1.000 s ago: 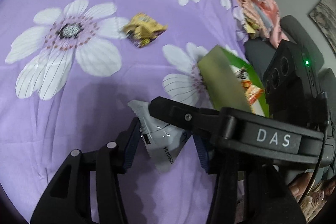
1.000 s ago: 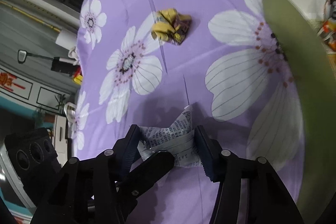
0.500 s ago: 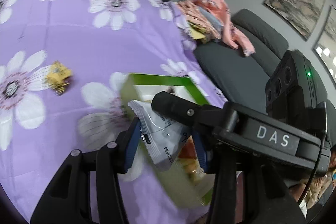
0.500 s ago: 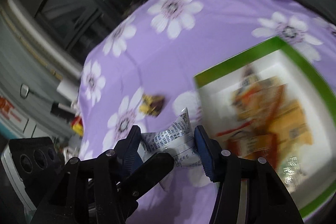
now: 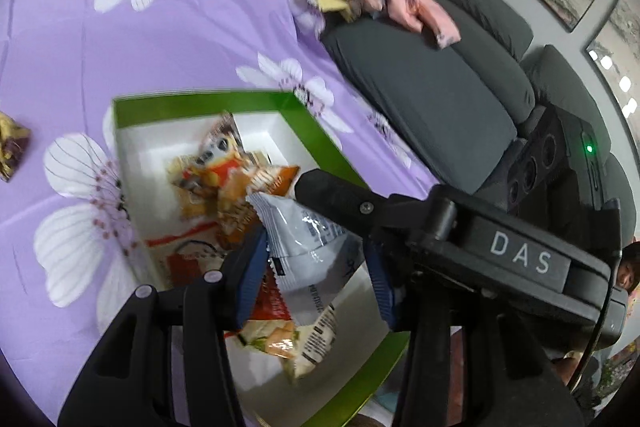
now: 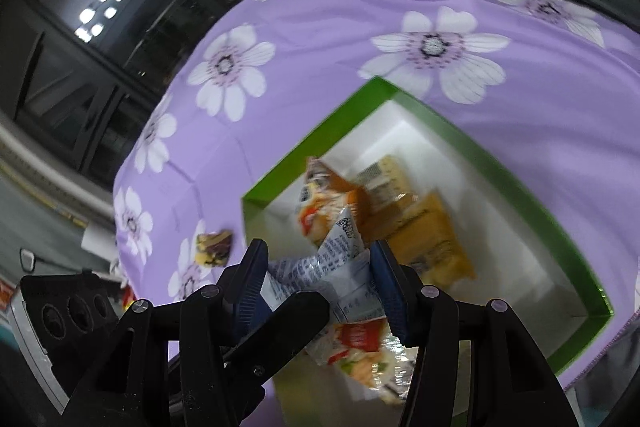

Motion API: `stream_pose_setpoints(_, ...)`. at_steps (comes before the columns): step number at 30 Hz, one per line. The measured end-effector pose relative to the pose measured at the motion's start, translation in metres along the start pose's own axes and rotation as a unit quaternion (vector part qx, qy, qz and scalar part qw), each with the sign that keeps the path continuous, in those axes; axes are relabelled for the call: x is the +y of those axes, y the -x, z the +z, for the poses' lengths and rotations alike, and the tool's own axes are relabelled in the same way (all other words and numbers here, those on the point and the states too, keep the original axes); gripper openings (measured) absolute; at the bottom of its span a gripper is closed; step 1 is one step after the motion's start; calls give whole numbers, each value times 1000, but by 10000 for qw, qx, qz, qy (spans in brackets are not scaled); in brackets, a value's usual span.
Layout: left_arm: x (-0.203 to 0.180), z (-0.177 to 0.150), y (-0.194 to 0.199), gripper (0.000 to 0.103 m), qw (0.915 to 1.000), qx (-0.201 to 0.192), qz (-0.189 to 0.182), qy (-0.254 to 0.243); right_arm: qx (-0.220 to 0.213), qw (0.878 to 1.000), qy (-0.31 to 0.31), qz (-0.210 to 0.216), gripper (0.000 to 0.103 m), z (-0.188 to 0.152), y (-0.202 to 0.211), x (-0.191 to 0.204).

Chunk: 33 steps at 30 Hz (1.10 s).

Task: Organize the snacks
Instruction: 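Carry the white pack into the white box and open the right gripper, then move the right gripper back to the gold wrapped snack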

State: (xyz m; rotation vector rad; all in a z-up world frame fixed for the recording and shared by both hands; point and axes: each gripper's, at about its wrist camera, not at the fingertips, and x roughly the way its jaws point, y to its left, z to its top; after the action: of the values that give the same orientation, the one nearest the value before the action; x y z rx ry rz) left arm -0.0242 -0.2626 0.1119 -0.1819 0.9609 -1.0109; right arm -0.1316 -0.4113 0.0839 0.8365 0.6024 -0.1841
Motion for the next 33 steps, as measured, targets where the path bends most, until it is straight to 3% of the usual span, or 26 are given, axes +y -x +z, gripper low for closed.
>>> stream_pose_setpoints(5,4,-2,-18,46,9993,290,152,179,235,9992,-271,-175,56,3,-13,-18)
stream_pose_setpoints(12,3,-9,-13,51,9991,307,249,165,222,9986,-256,-413,56,1,-15,-18)
stream_pose_setpoints(17,9,-13,11,70,9994,-6,294,206,145,9980,-124,-604,59,1,-15,-12)
stream_pose_setpoints(21,17,-21,42,76,9983,-331,407,238,20,9978,-30,-661,65,-1,-13,-3)
stream_pose_setpoints(24,28,-30,73,86,9956,-613,640,310,-71,9968,170,-774,66,-4,-13,10)
stream_pose_setpoints(27,41,-38,99,94,9906,-808,1066,268,-129,9964,352,-757,81,-8,-14,23)
stream_pose_setpoints(33,89,-55,146,102,9707,-1289,1977,451,-148,9936,907,-652,83,-21,-22,60)
